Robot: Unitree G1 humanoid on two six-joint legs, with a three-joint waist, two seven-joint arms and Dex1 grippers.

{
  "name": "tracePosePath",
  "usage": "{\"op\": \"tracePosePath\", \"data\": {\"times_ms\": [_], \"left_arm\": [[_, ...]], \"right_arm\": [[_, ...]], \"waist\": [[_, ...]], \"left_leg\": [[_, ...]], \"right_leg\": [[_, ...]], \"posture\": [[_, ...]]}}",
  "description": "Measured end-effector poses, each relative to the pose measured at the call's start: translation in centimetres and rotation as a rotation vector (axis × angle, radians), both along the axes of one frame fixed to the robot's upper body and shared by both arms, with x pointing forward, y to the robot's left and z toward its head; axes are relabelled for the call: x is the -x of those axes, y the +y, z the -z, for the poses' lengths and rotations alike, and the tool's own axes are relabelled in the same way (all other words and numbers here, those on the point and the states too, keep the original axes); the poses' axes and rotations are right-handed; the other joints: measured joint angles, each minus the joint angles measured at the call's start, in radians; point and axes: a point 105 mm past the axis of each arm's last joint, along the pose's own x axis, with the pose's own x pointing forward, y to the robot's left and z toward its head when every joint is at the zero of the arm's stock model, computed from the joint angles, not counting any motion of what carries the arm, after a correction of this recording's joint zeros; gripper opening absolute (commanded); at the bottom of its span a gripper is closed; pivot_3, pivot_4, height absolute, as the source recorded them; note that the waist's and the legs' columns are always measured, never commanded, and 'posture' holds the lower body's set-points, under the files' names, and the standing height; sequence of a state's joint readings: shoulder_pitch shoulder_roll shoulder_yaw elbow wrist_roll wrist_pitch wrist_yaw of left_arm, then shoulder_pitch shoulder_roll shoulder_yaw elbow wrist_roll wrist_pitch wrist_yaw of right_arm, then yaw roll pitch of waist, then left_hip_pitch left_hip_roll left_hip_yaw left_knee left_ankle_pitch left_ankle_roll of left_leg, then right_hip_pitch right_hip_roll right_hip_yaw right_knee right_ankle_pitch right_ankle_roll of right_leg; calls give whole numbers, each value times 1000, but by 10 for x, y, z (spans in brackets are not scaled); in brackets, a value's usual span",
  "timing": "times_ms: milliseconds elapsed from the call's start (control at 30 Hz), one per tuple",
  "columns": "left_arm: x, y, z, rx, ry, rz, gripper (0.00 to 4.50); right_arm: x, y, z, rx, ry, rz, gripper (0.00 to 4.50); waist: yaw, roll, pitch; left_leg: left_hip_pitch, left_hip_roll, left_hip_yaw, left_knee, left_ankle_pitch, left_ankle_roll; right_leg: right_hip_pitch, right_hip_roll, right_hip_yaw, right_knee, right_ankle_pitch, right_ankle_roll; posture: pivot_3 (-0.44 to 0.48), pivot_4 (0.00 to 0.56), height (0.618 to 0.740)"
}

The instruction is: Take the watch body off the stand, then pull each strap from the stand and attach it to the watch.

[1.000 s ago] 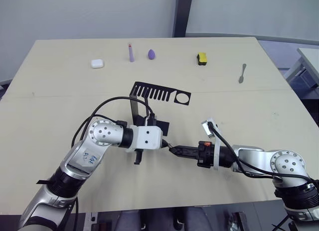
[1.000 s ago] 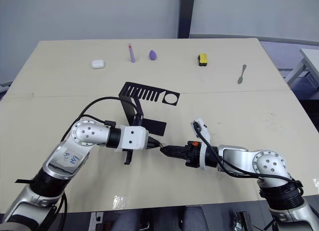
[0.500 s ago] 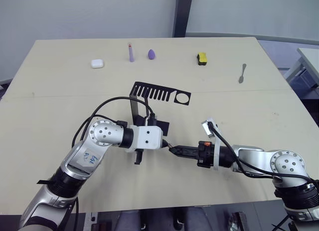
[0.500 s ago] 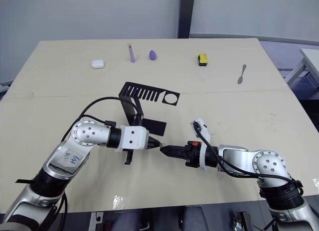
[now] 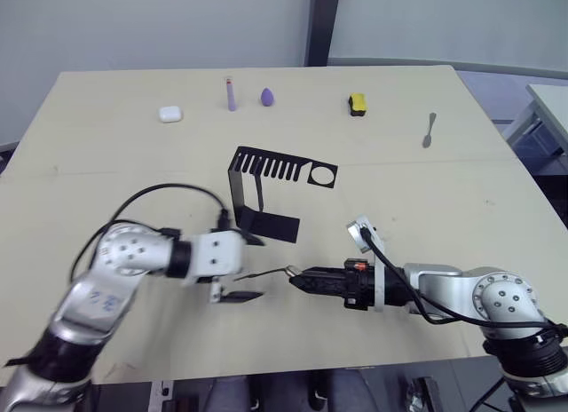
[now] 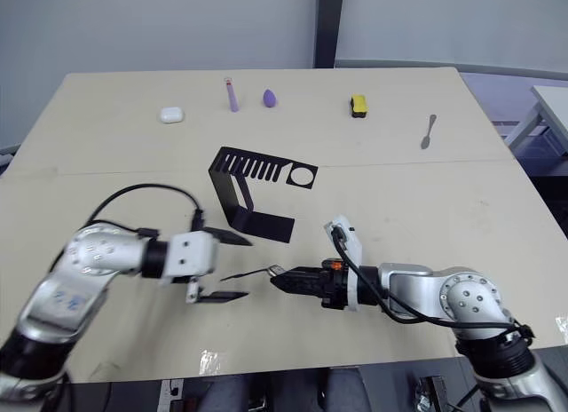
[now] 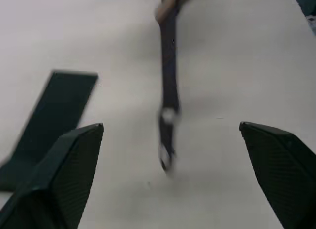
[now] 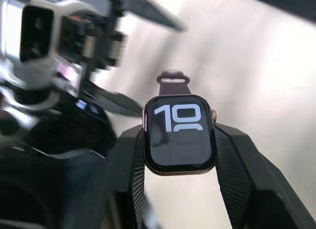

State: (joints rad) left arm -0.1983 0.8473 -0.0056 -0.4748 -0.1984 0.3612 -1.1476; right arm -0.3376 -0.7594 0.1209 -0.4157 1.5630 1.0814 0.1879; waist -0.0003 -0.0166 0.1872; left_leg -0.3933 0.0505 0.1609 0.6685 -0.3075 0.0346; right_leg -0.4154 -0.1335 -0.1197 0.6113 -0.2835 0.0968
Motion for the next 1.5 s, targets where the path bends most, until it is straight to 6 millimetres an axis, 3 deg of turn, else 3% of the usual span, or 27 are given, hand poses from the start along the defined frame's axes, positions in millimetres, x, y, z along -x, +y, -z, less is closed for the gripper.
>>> {"op": "tracePosePath", "data": {"times_ms": [167, 333, 500, 633, 733, 933, 1033, 1300, 1500], "left_arm": [[5, 21, -15, 163, -35, -38, 4500], [7, 35, -31, 313, -93, -43, 4500], [11, 38, -32, 347, -92, -11, 4500], [16, 39, -29, 349, -60, -3, 4500], [18, 40, -30, 372, -30, 0, 4500], [19, 43, -32, 352, -17, 6, 4500], [19, 43, -32, 350, -17, 12, 4500], [22, 45, -26, 349, 6, -1, 4500], [21, 45, -26, 349, -5, -10, 4500]], "right_arm": [[5, -7, -3, 133, -390, -138, 1516], [3, -12, -2, 286, -935, -362, 1516], [4, -19, 3, 376, -1131, -513, 1516], [1, -13, 0, 355, -1183, -532, 1516], [-7, 8, -7, 277, -1191, -520, 1516], [-26, 56, -7, 168, -1029, -502, 1516], [-25, 68, 7, 174, -938, -508, 1516], [-27, 44, 48, 328, -831, -499, 1516], [-29, 38, 54, 349, -856, -522, 1516]], "waist": [[7, 0, 0], [-1, 0, 0], [-4, 0, 0], [-6, 0, 0], [-9, 0, 0], [-23, 0, 0], [-25, 0, 0], [-28, 0, 0], [-30, 0, 0]], "left_leg": [[0, -1, 0, 0, -1, 1], [2, -1, 2, -1, -1, -1], [3, -1, 3, -1, -1, -2], [4, 0, 3, 0, -1, -2], [4, 1, 3, -1, -1, -3], [3, 1, 2, 0, -1, -4], [3, 0, 2, 0, -1, -3], [3, 1, 3, -1, -1, -4], [4, 1, 3, -1, -1, -5]], "right_leg": [[1, -1, 0, -1, 0, 1], [1, 0, -8, -1, 1, 1], [1, 0, -8, 0, 1, 1], [1, 1, -7, 1, 0, 1], [1, 1, -8, 2, 0, -1], [0, 0, -9, 9, -1, -3], [0, -1, -10, 9, -1, -3], [0, 0, -10, 9, -1, -2], [-1, 1, -10, 9, -2, -3]], "posture": [[0, 150, 740], [0, 150, 740], [0, 150, 740], [0, 150, 740], [0, 150, 740], [0, 150, 740], [0, 150, 740], [0, 150, 740], [0, 150, 740]]}}
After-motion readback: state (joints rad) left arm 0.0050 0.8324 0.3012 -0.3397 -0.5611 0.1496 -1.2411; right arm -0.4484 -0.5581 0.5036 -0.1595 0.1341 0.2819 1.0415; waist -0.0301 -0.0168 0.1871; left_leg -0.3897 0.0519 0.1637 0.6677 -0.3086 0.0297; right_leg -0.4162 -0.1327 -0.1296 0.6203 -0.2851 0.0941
